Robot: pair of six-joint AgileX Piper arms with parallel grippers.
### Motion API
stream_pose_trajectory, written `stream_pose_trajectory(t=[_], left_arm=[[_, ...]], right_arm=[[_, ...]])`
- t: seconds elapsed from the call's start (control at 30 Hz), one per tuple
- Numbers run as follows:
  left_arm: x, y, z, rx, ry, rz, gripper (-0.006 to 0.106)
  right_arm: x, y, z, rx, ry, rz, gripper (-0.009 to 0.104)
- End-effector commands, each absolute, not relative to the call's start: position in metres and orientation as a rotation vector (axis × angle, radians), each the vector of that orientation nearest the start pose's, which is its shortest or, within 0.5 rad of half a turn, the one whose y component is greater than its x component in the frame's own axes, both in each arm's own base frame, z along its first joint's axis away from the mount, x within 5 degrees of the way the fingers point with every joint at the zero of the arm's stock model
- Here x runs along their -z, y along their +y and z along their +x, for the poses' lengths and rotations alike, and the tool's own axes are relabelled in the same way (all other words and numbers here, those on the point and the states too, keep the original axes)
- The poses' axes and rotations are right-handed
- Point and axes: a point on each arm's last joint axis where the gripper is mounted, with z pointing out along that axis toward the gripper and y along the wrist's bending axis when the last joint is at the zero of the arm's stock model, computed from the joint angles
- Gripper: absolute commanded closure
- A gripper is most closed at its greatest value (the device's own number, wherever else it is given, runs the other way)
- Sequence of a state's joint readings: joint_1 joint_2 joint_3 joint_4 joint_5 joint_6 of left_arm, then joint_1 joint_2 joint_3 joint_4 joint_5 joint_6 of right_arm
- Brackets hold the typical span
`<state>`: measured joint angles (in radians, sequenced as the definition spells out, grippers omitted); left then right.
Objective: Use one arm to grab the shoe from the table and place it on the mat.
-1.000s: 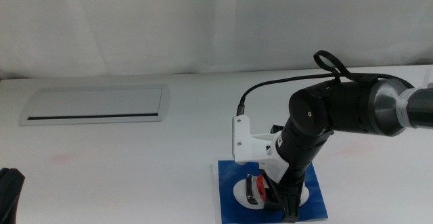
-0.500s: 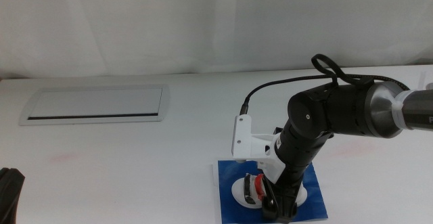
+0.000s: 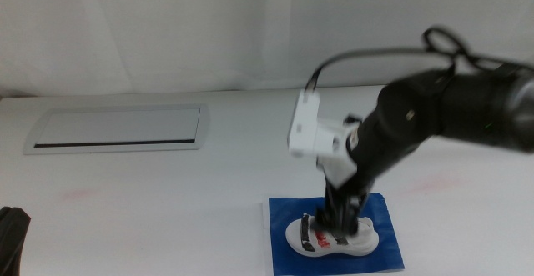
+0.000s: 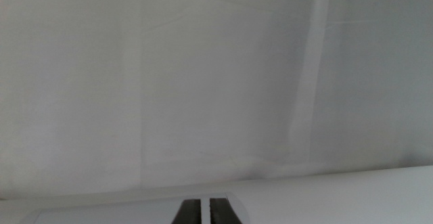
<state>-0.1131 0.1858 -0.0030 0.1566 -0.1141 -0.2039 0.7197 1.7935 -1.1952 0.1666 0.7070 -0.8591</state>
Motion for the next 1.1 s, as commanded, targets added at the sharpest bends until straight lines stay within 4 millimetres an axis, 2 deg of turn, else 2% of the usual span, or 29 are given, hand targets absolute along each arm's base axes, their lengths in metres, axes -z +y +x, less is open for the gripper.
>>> stream_pose_trajectory(t=[0.0, 0.13, 0.23, 0.33, 0.47, 0.6, 0.7, 0.77, 0.83, 0.9, 1.0, 1.07], left_arm=[[-0.201, -0.010, 0.071, 0.149, 1.576, 0.055, 0.103], [-0.201, -0.010, 0.071, 0.149, 1.576, 0.055, 0.103], [-0.201, -0.010, 0.071, 0.149, 1.576, 0.055, 0.103], [-0.201, -0.010, 0.071, 0.149, 1.576, 0.055, 0.103], [-0.201, -0.010, 0.071, 0.149, 1.576, 0.055, 0.103], [-0.201, -0.010, 0.071, 0.149, 1.576, 0.055, 0.103], [-0.201, -0.010, 0.071, 0.149, 1.576, 0.055, 0.103], [-0.201, -0.010, 0.071, 0.149, 1.576, 0.055, 0.103], [-0.201, -0.010, 0.071, 0.149, 1.576, 0.055, 0.103], [-0.201, -0.010, 0.071, 0.150, 1.572, 0.056, 0.103], [-0.201, -0.010, 0.071, 0.149, 1.574, 0.056, 0.103], [-0.201, -0.010, 0.071, 0.149, 1.574, 0.056, 0.103]], right_arm=[[-0.236, 0.243, 0.271, -0.145, 2.034, -1.714, -0.005], [-0.283, 0.223, 0.294, -0.178, 2.078, -1.368, -0.005], [-0.309, 0.191, 0.315, -0.193, 2.152, -1.071, -0.005], [-0.323, 0.145, 0.332, -0.178, 2.218, -0.801, -0.005], [-0.335, 0.068, 0.349, -0.114, 2.283, -0.450, -0.005], [-0.345, 0.002, 0.349, -0.045, 2.288, -0.216, -0.004], [-0.347, -0.027, 0.341, -0.021, 2.281, -0.098, 0.001], [-0.347, -0.037, 0.334, -0.013, 2.256, -0.070, 0.009], [-0.350, -0.036, 0.324, -0.012, 2.215, -0.098, 0.024], [-0.351, -0.032, 0.314, -0.035, 2.187, -0.122, 0.048], [-0.357, -0.026, 0.295, -0.068, 2.118, -0.115, 0.099], [-0.361, -0.024, 0.279, -0.062, 2.070, -0.090, 0.098]])
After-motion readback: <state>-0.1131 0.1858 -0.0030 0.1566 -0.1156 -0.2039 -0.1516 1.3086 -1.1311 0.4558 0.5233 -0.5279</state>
